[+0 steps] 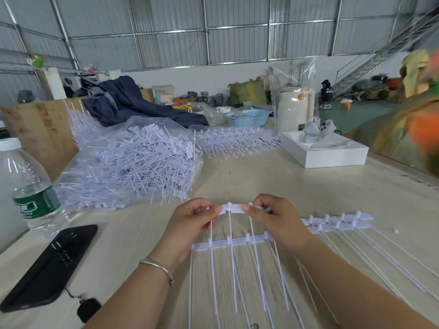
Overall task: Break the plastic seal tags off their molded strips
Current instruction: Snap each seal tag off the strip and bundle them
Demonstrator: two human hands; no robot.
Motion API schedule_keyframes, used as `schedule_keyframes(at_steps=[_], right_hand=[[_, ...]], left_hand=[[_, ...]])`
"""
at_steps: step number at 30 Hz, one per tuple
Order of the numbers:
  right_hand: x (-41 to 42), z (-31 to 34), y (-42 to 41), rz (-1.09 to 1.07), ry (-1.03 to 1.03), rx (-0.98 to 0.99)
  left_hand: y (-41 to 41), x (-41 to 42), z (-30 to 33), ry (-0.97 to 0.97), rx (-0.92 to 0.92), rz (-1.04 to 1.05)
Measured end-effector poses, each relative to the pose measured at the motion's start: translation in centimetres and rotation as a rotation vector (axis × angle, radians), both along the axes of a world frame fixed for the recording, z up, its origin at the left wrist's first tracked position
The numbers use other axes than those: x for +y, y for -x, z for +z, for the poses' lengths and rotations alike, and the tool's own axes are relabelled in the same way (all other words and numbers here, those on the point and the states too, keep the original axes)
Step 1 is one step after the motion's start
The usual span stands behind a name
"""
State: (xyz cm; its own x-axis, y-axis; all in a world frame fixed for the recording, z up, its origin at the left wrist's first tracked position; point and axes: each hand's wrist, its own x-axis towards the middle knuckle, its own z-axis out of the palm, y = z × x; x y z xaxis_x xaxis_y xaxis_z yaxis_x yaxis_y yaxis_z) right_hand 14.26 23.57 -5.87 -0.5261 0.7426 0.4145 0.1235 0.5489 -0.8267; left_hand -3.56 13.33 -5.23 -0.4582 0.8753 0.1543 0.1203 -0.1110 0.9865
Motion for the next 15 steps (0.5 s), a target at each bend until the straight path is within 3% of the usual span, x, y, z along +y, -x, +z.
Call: schedule_keyframes(at_steps=[6,11,15], right_hand=[[-0.7,0.7,0.2,0.113,0.14,0.058],[-1.2,1.7,-0.4,0.256,0.327,0.061],[-1.2,1.7,-0.4,0.297,0.365,0.103]], left_hand=[[-0.9,0.1,0.5,-0.072,-0.566,-0.248],[-1.8,-0.2,0.9,-0.121,-0.624,-0.332],[-2.1,-0.2,0.8,-0.139,-0.692,-0.378]])
